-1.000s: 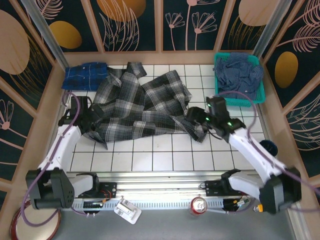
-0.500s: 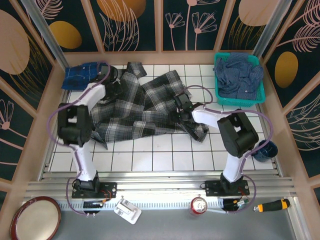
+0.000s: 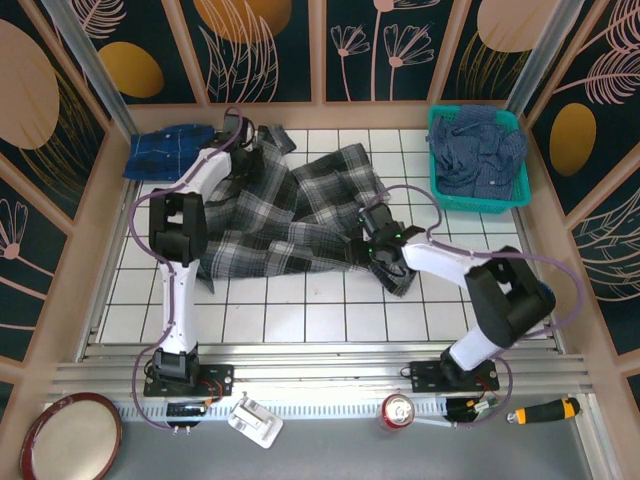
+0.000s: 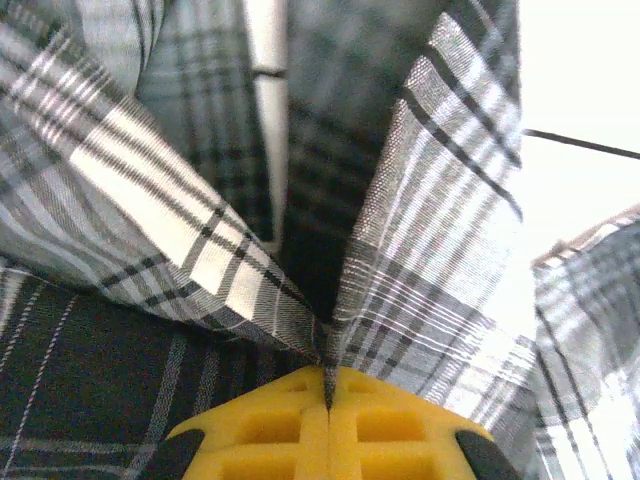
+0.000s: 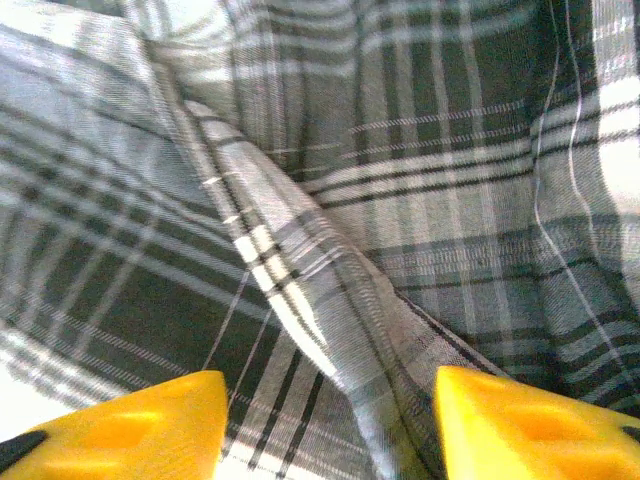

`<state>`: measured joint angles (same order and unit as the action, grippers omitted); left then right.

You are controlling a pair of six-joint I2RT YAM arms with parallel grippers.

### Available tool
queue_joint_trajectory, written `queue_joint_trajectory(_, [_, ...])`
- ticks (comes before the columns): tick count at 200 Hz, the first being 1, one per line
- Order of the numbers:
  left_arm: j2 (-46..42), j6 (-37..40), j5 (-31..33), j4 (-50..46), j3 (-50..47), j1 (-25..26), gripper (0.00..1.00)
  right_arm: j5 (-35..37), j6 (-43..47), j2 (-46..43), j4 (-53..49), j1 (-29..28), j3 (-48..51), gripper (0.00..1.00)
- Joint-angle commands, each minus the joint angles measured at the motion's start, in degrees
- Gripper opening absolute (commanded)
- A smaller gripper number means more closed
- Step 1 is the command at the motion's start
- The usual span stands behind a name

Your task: Fold and stack the long sleeve shirts

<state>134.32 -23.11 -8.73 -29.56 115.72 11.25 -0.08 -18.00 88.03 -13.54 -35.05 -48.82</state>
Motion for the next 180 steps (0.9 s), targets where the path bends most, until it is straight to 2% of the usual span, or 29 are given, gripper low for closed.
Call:
queue_joint_trajectory(1, [-9.9, 1.0, -4.3, -1.5, 0.0, 2.1, 0.00, -0.7, -3.6, -4.0, -0.6, 1.2, 0.1, 0.62])
queue_joint_trajectory(12, [-16.5, 0.8, -5.4, -1.4, -2.4, 2.9, 0.00, -1.0, -4.7, -5.6, -1.8, 1.9, -1.2, 0.64])
queue_joint_trajectory(23, [-24.1, 1.2, -3.3, -1.4, -6.4, 4.4, 0.00, -1.1, -5.7, -7.2, -3.1, 2.4, -2.6, 0.69])
queue_joint_trajectory(32, [-30.1, 1.8, -2.2, 0.2, -12.2, 5.6, 0.00, -1.6, -6.1, -9.1, -3.8, 2.8, -3.9, 0.75])
queue_joint_trajectory(52, [-42.4, 1.6, -0.5, 6.8, -25.1, 6.2, 0.01, -4.9, -6.1, -11.9, -2.2, 3.4, -5.1, 0.79])
queue_joint_trajectory(67, [-44.3, 2.0, 6.4, 6.5, -29.2, 6.2, 0.00, -6.1, -6.5, -11.6, -1.1, 3.4, -5.9, 0.81])
queue_joint_trajectory(77, [-43.0, 2.1, 7.9, 4.4, -29.1, 6.2, 0.00, -7.0, -6.9, -10.6, -0.3, 3.3, -7.0, 0.81])
queue_joint_trajectory(89, [-42.2, 0.6, 4.8, 3.3, -28.9, 6.2, 0.00, -7.7, -7.9, -9.1, 0.8, 3.4, -8.7, 0.82])
queue_joint_trajectory(104, [-45.9, -1.2, -2.2, 11.0, -35.7, 6.4, 0.01, -10.2, -9.8, -7.4, 5.1, 3.4, -9.9, 0.83])
queue_joint_trajectory(114, [-48.1, -1.8, -1.1, 14.9, -40.1, 6.3, 0.06, -12.4, -11.3, -5.8, 8.2, 3.3, -11.1, 0.84])
queue_joint_trajectory(124, [-47.5, -1.8, 1.9, 13.6, -40.7, 6.4, 0.07, -13.2, -12.2, -3.3, 10.4, 3.3, -12.9, 0.84])
queue_joint_trajectory(130, [-46.2, -1.4, 2.8, 12.0, -39.9, 6.3, 0.16, -13.1, -12.7, -1.5, 10.7, 3.0, -14.6, 0.84])
queue_joint_trajectory(136, [-44.5, -1.2, 2.8, 10.6, -39.0, 6.3, 0.32, -13.6, -12.6, 0.8, 10.5, 2.5, -16.6, 0.84])
queue_joint_trajectory(146, [-41.7, -0.9, 2.5, 9.1, -37.6, 6.4, 0.46, -13.2, -11.7, 4.5, 8.9, 1.4, -20.7, 0.84])
queue_joint_trajectory(160, [-38.9, -1.5, 4.5, 7.1, -35.8, 6.4, 0.73, -11.0, -10.9, 10.1, 6.6, 0.2, -25.9, 0.84])
queue_joint_trajectory(180, [-38.2, -2.2, 8.2, 5.3, -34.3, 5.5, 0.95, -11.5, -10.6, 17.6, 5.5, 0.1, -31.6, 0.83])
